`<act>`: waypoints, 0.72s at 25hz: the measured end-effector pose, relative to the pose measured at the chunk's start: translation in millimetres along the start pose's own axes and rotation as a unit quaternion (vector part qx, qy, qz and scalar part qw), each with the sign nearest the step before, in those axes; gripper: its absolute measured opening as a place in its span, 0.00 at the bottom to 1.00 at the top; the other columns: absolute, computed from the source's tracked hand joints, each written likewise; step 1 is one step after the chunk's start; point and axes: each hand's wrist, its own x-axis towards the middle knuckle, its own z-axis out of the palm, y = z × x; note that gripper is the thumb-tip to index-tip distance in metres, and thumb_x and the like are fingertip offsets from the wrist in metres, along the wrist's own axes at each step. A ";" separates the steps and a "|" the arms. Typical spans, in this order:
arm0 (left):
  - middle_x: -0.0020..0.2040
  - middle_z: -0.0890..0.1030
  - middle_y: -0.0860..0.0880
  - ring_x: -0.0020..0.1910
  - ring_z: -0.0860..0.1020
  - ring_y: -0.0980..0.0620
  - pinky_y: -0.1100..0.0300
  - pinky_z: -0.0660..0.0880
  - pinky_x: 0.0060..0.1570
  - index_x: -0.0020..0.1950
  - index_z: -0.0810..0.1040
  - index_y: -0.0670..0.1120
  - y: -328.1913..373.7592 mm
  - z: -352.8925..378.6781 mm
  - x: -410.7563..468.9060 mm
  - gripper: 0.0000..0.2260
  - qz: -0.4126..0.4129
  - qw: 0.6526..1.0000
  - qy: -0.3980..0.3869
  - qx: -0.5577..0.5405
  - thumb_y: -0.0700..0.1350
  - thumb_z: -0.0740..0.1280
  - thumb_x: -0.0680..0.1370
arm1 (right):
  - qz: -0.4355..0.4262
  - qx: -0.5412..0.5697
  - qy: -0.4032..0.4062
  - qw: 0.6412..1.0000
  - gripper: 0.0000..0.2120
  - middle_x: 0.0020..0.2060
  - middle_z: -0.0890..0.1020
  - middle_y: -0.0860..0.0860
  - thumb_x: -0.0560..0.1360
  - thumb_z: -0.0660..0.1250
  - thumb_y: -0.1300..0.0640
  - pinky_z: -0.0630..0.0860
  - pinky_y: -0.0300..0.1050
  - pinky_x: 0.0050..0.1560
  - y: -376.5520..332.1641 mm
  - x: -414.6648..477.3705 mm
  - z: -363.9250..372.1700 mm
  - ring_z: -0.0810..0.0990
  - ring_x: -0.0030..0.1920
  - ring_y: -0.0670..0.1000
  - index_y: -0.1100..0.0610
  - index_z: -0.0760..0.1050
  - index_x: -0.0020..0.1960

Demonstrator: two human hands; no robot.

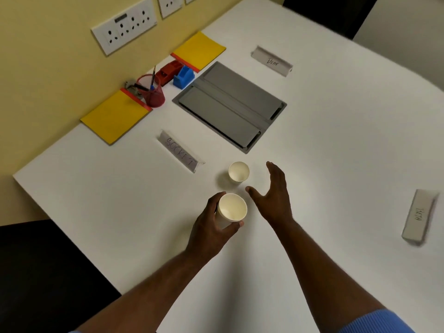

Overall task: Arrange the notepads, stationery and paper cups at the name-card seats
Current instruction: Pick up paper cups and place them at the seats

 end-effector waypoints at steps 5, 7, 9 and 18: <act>0.67 0.73 0.65 0.65 0.73 0.63 0.73 0.72 0.61 0.74 0.64 0.61 47.3 -5.0 -27.6 0.39 0.079 0.996 -0.028 0.004 0.58 0.81 0.68 | -0.028 0.040 0.105 0.993 0.35 0.76 0.66 0.43 0.76 0.72 0.44 0.66 0.42 0.70 -42.9 -58.3 -56.1 0.65 0.76 0.44 0.47 0.61 0.78; 0.68 0.73 0.64 0.65 0.73 0.63 0.69 0.74 0.62 0.75 0.65 0.58 62.7 -5.4 -40.1 0.40 0.107 0.994 -0.030 0.005 0.57 0.81 0.69 | -0.035 0.058 0.126 0.990 0.32 0.74 0.68 0.42 0.77 0.72 0.45 0.67 0.38 0.70 -56.5 -79.9 -73.7 0.67 0.74 0.42 0.48 0.64 0.77; 0.67 0.73 0.64 0.64 0.73 0.64 0.63 0.76 0.63 0.75 0.65 0.57 74.6 -6.3 -53.2 0.40 0.121 0.992 -0.033 0.000 0.56 0.81 0.69 | -0.048 0.075 0.138 0.986 0.29 0.72 0.71 0.41 0.77 0.71 0.44 0.67 0.34 0.69 -67.0 -101.8 -87.9 0.68 0.72 0.40 0.47 0.67 0.75; 0.66 0.78 0.61 0.63 0.78 0.60 0.56 0.80 0.60 0.74 0.67 0.56 108.7 0.3 -113.1 0.38 0.161 0.982 -0.097 -0.026 0.62 0.78 0.68 | -0.058 0.092 0.127 0.986 0.29 0.69 0.73 0.35 0.74 0.68 0.33 0.70 0.42 0.68 -84.5 -200.1 -125.4 0.71 0.71 0.42 0.40 0.69 0.72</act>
